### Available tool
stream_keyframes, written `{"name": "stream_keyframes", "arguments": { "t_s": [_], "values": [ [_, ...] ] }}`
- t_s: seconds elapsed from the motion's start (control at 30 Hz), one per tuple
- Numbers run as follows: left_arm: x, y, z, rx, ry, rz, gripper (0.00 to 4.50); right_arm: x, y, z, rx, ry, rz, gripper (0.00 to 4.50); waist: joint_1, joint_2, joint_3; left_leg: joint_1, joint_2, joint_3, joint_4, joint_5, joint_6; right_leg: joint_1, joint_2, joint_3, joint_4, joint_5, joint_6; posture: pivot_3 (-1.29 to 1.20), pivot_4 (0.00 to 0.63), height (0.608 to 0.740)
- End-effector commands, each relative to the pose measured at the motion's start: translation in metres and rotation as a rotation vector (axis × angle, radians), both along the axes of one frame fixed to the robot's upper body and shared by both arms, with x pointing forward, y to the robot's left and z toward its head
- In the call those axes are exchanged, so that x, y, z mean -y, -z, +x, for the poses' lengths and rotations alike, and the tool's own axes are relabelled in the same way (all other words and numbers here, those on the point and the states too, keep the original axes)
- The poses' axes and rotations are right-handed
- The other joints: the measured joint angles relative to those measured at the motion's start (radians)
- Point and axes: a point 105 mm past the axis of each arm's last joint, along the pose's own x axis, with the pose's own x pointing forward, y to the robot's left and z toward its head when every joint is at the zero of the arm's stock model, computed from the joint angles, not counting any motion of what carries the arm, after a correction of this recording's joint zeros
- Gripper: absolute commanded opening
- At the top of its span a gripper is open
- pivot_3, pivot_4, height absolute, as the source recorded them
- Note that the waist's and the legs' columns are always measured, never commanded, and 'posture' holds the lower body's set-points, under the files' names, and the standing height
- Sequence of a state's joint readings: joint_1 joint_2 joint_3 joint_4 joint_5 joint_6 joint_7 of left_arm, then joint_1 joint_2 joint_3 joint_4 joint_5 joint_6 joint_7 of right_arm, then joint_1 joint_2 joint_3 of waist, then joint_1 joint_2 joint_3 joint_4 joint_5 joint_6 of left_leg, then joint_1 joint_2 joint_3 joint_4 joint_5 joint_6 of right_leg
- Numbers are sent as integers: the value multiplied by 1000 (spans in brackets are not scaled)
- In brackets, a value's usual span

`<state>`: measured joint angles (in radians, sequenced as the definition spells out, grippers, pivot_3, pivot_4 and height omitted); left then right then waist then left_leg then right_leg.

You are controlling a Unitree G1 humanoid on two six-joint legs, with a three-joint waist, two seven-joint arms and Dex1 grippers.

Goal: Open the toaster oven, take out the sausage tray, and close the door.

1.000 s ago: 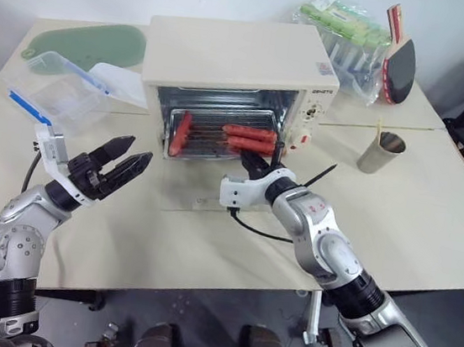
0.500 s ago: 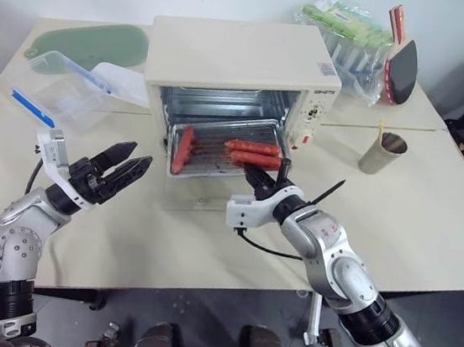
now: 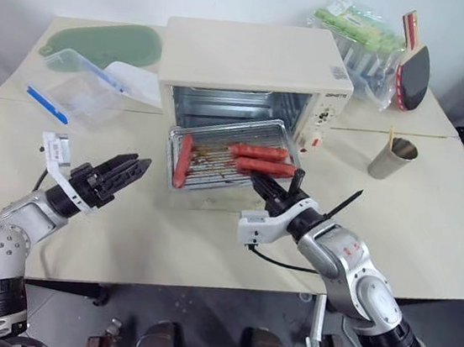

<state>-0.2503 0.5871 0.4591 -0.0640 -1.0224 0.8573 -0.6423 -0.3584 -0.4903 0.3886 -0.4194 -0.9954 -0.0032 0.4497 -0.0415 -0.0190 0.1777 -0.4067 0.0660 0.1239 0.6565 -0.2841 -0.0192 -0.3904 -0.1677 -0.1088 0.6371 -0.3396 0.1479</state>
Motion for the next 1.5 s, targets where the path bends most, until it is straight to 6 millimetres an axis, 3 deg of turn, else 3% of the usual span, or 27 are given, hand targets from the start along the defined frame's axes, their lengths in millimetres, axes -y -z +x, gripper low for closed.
{"name": "stream_keyframes", "arguments": {
  "t_s": [0.03,0.43,0.87,1.37,1.4,1.5],
  "values": [
    [2,-10,2,-7,4,-47,4500,-1,-25,-12,93,-39,64,74,7,0,0,0,0,0,1,0,0,0,0,0,0,0,0,0,150,740],
    [24,-2,12,-182,132,-110,4500,-5,-30,-29,99,-129,94,74,14,0,0,0,0,0,2,0,1,1,0,0,0,0,0,0,150,740],
    [38,-2,18,-301,238,-132,4500,-7,-29,-33,96,-171,85,74,14,0,0,0,0,0,3,0,0,1,0,0,0,0,0,0,150,740],
    [45,15,18,-551,272,-132,206,-11,-24,-41,17,-257,120,0,14,-1,0,0,0,-1,3,0,1,1,0,0,1,0,0,0,150,740],
    [46,16,17,-564,274,-125,8,-12,-24,-42,7,-266,124,0,14,-1,0,0,0,-1,3,0,1,1,0,0,1,0,0,0,150,740],
    [50,23,13,-603,270,-87,8,-10,-22,-41,-24,-277,125,0,14,-1,0,0,0,-1,3,0,1,2,0,0,1,0,0,0,150,740]
  ]
}}
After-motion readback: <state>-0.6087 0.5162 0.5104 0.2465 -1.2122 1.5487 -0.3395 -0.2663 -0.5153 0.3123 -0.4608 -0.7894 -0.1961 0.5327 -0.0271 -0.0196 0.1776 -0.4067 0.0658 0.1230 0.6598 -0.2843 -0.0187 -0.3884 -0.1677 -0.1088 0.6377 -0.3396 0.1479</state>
